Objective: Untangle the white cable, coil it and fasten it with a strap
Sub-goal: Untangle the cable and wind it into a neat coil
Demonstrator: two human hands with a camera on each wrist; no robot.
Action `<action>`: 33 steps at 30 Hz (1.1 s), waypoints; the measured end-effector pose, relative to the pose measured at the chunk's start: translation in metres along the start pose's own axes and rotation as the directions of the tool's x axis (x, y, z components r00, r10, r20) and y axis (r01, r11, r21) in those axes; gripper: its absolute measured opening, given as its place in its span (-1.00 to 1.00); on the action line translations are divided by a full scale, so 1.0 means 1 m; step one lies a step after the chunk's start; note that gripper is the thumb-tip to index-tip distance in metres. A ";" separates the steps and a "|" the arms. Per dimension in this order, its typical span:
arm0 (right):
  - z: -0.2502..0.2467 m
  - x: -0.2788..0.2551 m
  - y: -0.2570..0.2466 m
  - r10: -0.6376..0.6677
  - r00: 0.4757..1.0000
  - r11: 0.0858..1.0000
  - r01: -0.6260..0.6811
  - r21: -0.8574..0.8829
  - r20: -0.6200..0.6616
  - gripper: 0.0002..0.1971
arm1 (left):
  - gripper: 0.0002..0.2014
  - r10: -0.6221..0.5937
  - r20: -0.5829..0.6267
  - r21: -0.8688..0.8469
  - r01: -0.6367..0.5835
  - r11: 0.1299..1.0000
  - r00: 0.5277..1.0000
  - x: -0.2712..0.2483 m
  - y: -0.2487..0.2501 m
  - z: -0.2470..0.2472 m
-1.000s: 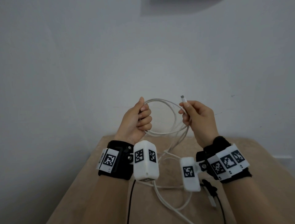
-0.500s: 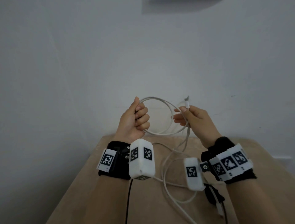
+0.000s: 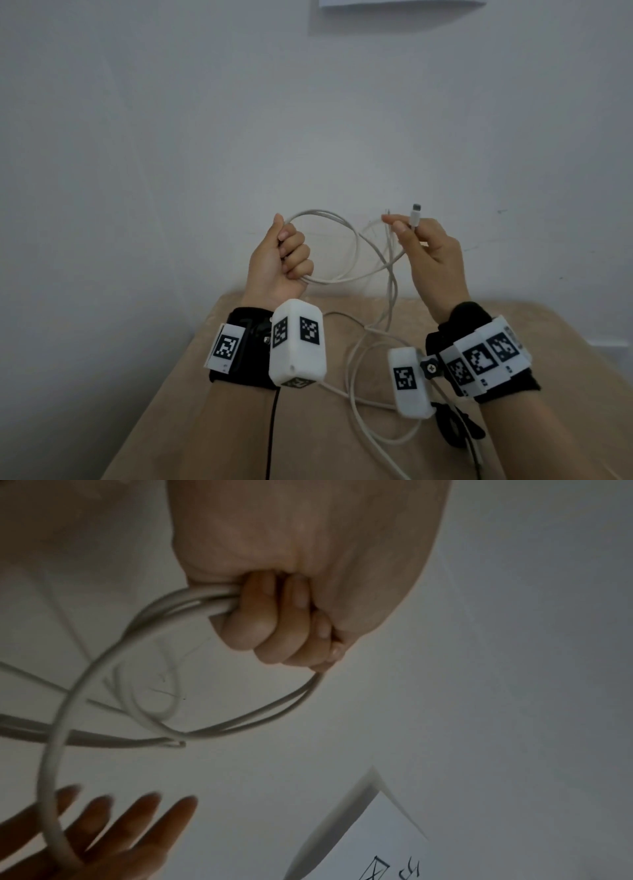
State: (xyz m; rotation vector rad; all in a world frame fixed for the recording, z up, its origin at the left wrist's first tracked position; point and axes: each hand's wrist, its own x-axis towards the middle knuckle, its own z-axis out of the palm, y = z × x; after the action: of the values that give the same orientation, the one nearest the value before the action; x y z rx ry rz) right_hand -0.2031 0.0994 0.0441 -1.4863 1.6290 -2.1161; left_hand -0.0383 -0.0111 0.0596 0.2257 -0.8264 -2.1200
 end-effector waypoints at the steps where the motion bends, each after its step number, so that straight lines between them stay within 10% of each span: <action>1: -0.001 0.000 -0.003 -0.008 1.000 1.000 0.008 0.028 0.016 -0.82 | -0.46 0.010 -0.002 -0.026 -0.010 1.000 1.000 0.000 0.001 -0.001; 10: 0.004 -0.003 0.005 0.379 0.845 0.913 -0.274 -0.301 0.378 -0.65 | -0.49 0.001 0.029 -0.008 -0.001 1.000 1.000 -0.002 -0.007 0.010; 15: 0.013 -0.005 0.000 0.493 0.743 0.847 -0.528 -0.055 0.453 -0.67 | -0.56 -0.023 0.031 0.103 0.020 0.995 0.999 -0.003 -0.012 0.016; 20: 0.010 -0.001 -0.006 0.326 0.857 0.779 -0.482 0.400 0.398 -0.52 | -0.54 -0.058 -0.005 0.158 0.058 0.986 0.998 -0.003 -0.016 0.016; 26: 0.014 -0.008 -0.004 0.079 0.982 0.984 -0.105 0.147 0.172 -0.55 | -0.56 -0.071 -0.036 0.206 0.077 0.976 0.997 -0.002 -0.019 0.016; 30: 0.012 -0.007 -0.005 0.044 0.958 0.972 -0.107 0.211 0.283 -0.83 | -0.56 -0.060 -0.052 0.180 0.068 0.981 0.997 -0.001 -0.013 0.010; 33: 0.010 -0.004 0.000 0.118 0.985 0.975 -0.140 0.175 0.129 -0.85 | -0.56 -0.068 -0.057 0.210 0.078 0.975 0.996 -0.002 -0.013 0.010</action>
State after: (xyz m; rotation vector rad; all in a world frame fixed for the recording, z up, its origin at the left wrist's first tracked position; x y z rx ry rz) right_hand -0.1935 0.0947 0.0409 -1.3805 1.4072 -2.0073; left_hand -0.0490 0.0010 0.0586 0.4255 -1.0297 -2.0841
